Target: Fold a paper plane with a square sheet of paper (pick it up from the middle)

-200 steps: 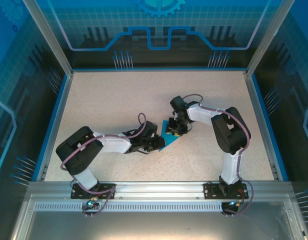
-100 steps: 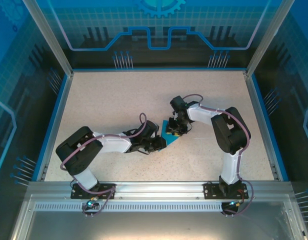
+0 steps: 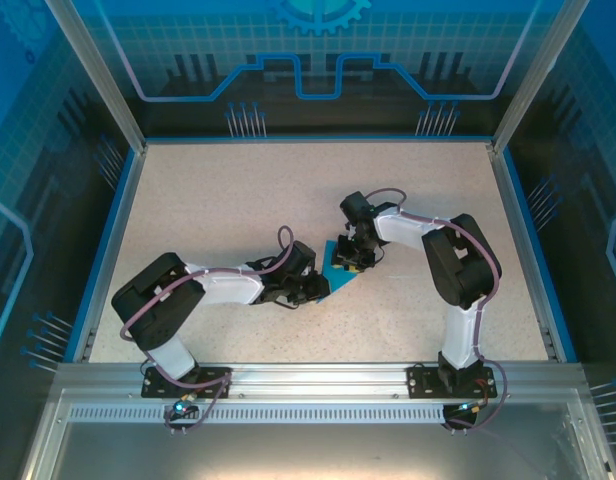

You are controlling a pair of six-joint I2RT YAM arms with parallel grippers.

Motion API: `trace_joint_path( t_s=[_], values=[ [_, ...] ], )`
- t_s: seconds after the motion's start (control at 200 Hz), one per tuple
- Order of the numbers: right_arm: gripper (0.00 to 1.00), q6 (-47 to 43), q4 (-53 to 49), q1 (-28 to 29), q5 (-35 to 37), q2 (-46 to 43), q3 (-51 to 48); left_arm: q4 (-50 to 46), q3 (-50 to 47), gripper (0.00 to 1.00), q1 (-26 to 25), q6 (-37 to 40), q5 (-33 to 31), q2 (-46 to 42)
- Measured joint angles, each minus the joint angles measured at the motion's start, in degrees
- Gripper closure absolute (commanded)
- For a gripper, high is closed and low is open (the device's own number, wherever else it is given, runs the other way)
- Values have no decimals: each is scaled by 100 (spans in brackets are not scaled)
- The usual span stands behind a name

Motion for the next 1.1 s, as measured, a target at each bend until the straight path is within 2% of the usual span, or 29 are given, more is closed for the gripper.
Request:
trace_joint_path(
  t_s=[1.095],
  values=[
    [63,17,0,0,0,7,0,-678,170,71,-162,232,-85,-17]
  ],
)
